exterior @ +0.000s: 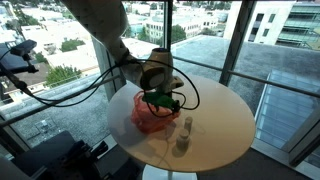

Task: Pick up the brown medicine bottle with a yellow lid and put it on the table

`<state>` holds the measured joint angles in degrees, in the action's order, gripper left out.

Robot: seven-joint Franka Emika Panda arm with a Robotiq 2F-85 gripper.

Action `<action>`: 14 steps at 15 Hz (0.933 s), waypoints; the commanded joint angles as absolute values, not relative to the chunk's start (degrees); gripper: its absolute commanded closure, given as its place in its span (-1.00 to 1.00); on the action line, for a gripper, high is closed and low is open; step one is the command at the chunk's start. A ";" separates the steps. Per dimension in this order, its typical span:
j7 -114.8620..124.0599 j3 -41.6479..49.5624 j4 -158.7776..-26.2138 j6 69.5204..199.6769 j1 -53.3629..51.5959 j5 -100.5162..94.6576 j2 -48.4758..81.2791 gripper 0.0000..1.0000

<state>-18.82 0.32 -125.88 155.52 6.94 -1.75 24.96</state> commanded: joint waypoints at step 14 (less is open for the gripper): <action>4.61 4.92 -126.72 150.13 1.05 -2.05 22.59 -1.00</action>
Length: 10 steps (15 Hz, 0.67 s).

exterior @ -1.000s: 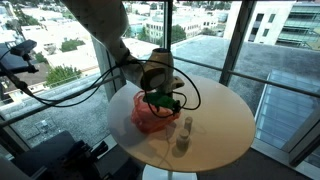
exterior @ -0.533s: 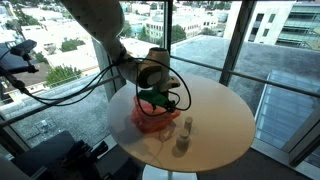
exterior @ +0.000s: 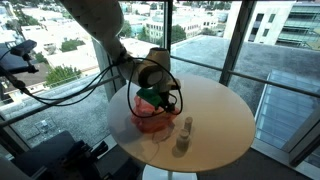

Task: Pick up the brown medicine bottle with a yellow lid and put it on the table

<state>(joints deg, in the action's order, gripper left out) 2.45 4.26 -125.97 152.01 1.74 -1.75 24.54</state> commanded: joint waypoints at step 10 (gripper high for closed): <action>4.17 4.85 -124.16 150.28 1.15 -2.23 26.28 -1.00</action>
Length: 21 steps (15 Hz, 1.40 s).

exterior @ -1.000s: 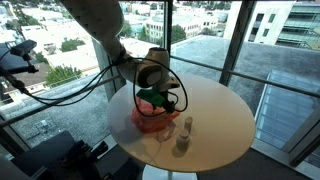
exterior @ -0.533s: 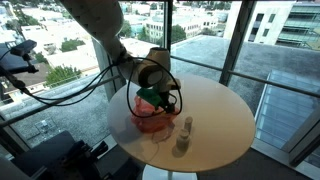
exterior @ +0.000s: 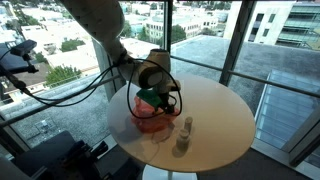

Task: Pick up the brown medicine bottle with a yellow lid and put it on the table

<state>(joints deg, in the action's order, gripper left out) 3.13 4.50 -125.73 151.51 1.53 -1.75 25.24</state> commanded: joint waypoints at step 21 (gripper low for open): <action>21.93 8.55 -121.26 148.75 -1.90 0.05 27.91 -1.00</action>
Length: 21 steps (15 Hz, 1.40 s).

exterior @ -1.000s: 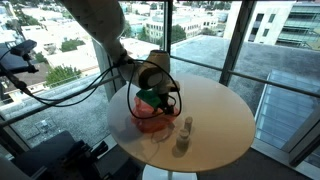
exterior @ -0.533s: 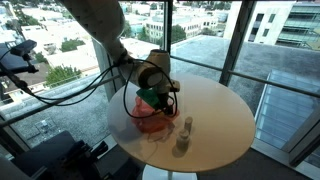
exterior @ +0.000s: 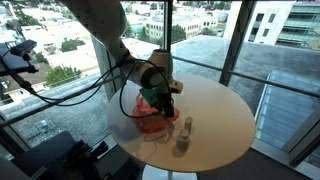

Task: Pick up the brown medicine bottle with a yellow lid and put it on the table

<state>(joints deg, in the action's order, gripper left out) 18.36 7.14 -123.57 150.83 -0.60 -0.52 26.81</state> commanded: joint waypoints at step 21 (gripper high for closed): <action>29.82 10.29 -122.06 148.96 -5.25 -0.06 28.32 -1.00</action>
